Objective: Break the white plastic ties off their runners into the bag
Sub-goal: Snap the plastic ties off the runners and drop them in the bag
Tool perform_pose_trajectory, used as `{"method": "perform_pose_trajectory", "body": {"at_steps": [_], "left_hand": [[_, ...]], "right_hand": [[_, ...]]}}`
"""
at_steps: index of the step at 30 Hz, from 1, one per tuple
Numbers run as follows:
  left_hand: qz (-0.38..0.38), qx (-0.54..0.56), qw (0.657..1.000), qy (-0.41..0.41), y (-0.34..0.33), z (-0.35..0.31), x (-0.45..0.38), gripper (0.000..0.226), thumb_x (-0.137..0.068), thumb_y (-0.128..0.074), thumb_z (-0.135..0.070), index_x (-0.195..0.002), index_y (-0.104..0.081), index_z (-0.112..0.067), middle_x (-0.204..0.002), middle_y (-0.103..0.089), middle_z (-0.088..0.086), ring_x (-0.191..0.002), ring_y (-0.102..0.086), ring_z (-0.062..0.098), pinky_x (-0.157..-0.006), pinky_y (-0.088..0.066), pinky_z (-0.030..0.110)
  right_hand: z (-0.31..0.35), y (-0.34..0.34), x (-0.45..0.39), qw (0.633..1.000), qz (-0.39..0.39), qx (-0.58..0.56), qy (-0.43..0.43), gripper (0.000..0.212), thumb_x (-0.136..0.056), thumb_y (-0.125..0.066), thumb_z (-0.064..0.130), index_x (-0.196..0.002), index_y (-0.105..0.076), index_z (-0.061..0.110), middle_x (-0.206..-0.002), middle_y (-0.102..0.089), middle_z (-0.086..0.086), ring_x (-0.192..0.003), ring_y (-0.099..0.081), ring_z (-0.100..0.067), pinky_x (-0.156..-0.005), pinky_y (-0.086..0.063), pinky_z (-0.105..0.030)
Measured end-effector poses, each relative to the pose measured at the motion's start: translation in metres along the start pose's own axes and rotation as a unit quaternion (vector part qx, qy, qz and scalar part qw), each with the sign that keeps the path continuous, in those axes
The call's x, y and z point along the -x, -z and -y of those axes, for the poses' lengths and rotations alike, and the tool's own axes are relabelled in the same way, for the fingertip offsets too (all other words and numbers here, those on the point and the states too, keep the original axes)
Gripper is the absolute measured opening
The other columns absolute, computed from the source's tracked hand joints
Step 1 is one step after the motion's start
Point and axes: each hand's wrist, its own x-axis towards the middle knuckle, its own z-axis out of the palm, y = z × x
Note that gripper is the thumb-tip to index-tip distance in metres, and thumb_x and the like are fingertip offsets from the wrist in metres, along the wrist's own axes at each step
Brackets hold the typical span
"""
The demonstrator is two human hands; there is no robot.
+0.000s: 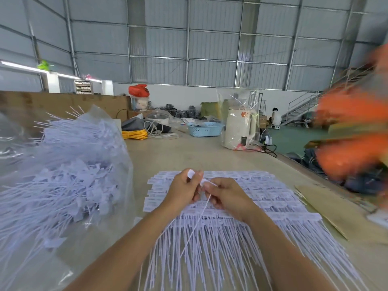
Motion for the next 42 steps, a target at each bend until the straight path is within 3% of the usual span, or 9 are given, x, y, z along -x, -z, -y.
{"method": "perform_pose_trajectory", "body": {"at_steps": [9, 15, 20, 23, 27, 30, 34, 39, 42], "left_hand": [[0.008, -0.091, 0.995, 0.043, -0.001, -0.012, 0.0, 0.04, -0.098, -0.049, -0.025, -0.06, -0.047, -0.012, -0.049, -0.046, 0.006, -0.024, -0.035, 0.008, -0.032, -0.024, 0.011], [0.149, -0.001, 0.98, 0.131, 0.01, -0.029, 0.005, 0.036, -0.097, -0.05, -0.03, -0.064, -0.045, -0.016, -0.039, -0.032, -0.006, -0.026, -0.022, 0.007, -0.033, -0.014, 0.009], [0.155, 0.246, 0.948, 0.129, 0.032, -0.04, -0.004, 0.045, -0.099, -0.041, -0.036, -0.058, -0.049, -0.019, -0.04, -0.034, -0.008, -0.023, -0.023, 0.003, -0.025, -0.014, 0.013], [0.078, 0.197, 0.97, 0.117, 0.019, -0.031, -0.004, 0.039, -0.098, -0.04, -0.043, -0.074, -0.048, -0.013, -0.046, -0.046, -0.004, -0.03, -0.031, 0.006, -0.03, -0.022, 0.014], [0.082, 0.158, 0.976, 0.126, -0.004, -0.023, 0.002, 0.05, -0.095, -0.034, -0.055, -0.082, -0.059, -0.013, -0.054, -0.059, 0.0, -0.045, -0.049, 0.011, -0.042, -0.038, 0.016], [0.144, 0.126, 0.978, 0.082, -0.01, -0.024, 0.005, 0.064, -0.094, -0.022, -0.06, -0.071, -0.073, -0.028, -0.052, -0.059, -0.004, -0.046, -0.052, 0.008, -0.047, -0.041, 0.017], [0.171, 0.084, 0.978, 0.09, -0.013, -0.022, 0.008, 0.057, -0.092, -0.03, -0.061, -0.075, -0.062, -0.016, -0.052, -0.058, -0.006, -0.051, -0.05, 0.01, -0.051, -0.042, 0.019], [0.223, 0.154, 0.96, 0.07, -0.006, -0.029, 0.013, 0.006, -0.092, -0.059, -0.013, -0.088, -0.063, -0.012, -0.062, -0.06, -0.003, -0.056, -0.056, 0.009, -0.059, -0.052, 0.02], [0.198, 0.191, 0.956, 0.101, -0.005, -0.037, 0.017, 0.048, -0.085, -0.06, 0.01, -0.122, -0.04, -0.013, -0.077, -0.063, 0.01, -0.061, -0.065, 0.015, -0.068, -0.059, 0.03]], "right_hand": [[0.004, -0.005, -0.001, 0.985, -0.025, 0.128, 0.109, 0.041, -0.096, -0.051, 0.012, -0.057, -0.044, 0.001, -0.05, -0.033, -0.002, -0.042, -0.026, -0.003, -0.047, -0.027, -0.013], [0.012, 0.011, 0.004, 0.983, 0.056, 0.101, 0.14, 0.04, -0.094, -0.05, 0.002, -0.058, -0.055, 0.019, -0.048, -0.042, 0.014, -0.048, -0.035, 0.001, -0.053, -0.032, -0.009], [0.022, 0.061, 0.006, 0.952, -0.111, -0.272, 0.084, 0.037, -0.09, -0.043, 0.001, -0.057, -0.043, 0.018, -0.051, -0.033, 0.006, -0.046, -0.026, -0.007, -0.043, -0.02, -0.017], [0.027, 0.056, 0.005, 0.908, -0.068, -0.407, 0.074, 0.02, -0.086, -0.047, 0.02, -0.068, -0.039, 0.016, -0.051, -0.032, 0.007, -0.042, -0.024, -0.005, -0.039, -0.016, -0.017], [0.025, 0.006, 0.002, 0.986, -0.059, -0.133, 0.077, 0.026, -0.092, -0.052, 0.011, -0.067, -0.056, 0.011, -0.052, -0.046, 0.002, -0.041, -0.035, -0.007, -0.038, -0.03, -0.016], [0.022, -0.012, 0.002, 0.982, -0.127, -0.006, 0.141, 0.02, -0.09, -0.058, 0.009, -0.073, -0.068, 0.013, -0.055, -0.06, 0.01, -0.045, -0.046, -0.002, -0.045, -0.037, -0.013], [0.019, -0.01, 0.002, 0.978, -0.137, 0.049, 0.146, 0.017, -0.09, -0.058, 0.006, -0.078, -0.069, 0.004, -0.059, -0.063, 0.003, -0.042, -0.047, -0.007, -0.045, -0.041, -0.019], [0.023, -0.005, 0.003, 0.98, -0.134, 0.014, 0.143, 0.007, -0.084, -0.065, 0.004, -0.079, -0.07, 0.001, -0.069, -0.064, -0.01, -0.058, -0.054, -0.012, -0.054, -0.045, -0.025], [0.023, 0.0, 0.005, 0.976, -0.146, -0.058, 0.151, 0.006, -0.083, -0.067, 0.008, -0.079, -0.071, 0.009, -0.064, -0.065, -0.003, -0.056, -0.056, -0.011, -0.05, -0.047, -0.022]]}}
